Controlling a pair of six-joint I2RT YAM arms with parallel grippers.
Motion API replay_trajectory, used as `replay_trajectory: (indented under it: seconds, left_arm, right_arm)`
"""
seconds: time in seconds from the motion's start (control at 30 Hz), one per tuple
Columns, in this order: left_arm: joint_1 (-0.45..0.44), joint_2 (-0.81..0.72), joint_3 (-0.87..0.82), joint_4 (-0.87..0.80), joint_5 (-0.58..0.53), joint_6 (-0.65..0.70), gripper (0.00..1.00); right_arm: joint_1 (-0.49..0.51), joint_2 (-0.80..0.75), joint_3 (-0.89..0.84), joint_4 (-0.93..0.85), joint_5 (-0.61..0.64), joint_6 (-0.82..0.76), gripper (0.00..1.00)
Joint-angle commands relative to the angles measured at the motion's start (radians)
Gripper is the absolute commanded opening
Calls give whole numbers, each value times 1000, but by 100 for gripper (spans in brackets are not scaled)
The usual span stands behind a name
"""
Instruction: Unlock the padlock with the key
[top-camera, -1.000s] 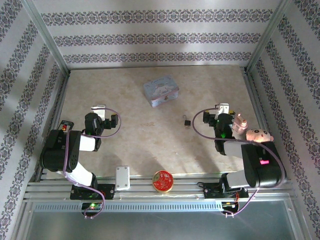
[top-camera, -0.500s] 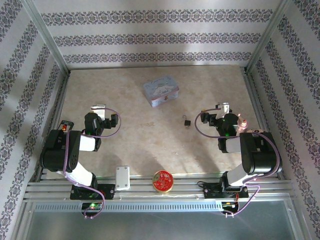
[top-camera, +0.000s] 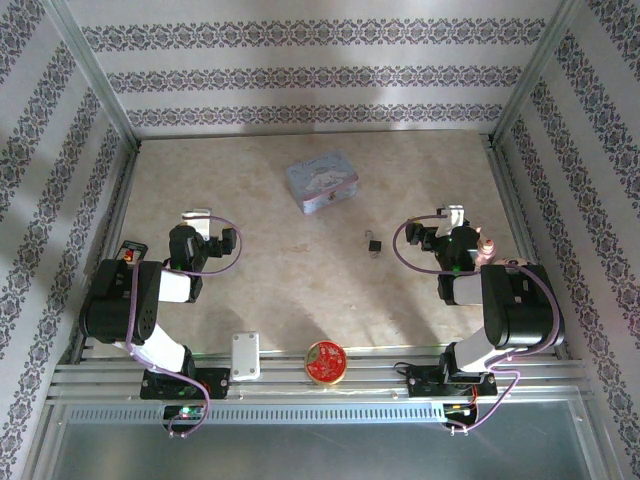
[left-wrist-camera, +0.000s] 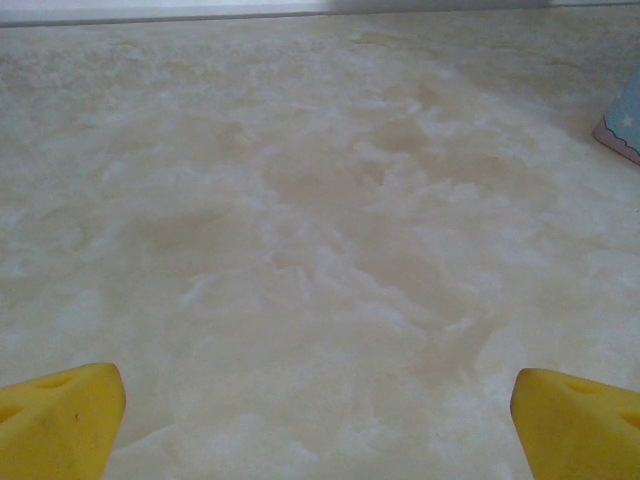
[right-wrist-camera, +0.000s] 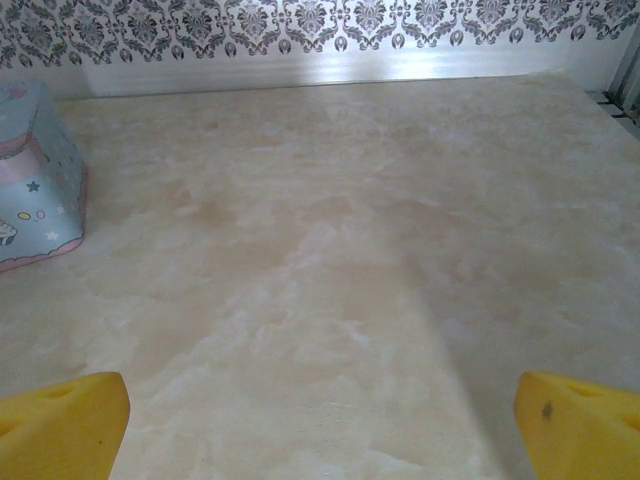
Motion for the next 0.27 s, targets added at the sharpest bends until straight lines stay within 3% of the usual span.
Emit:
replay_trajectory:
  seconds: [0.0, 0.23]
  left_arm:
    - [12, 0, 10, 43, -5, -2, 99]
    - [13, -1, 3, 59, -28, -9, 99]
  right_arm:
    - [8, -1, 16, -1, 20, 15, 98]
    - [9, -1, 15, -2, 23, 14, 98]
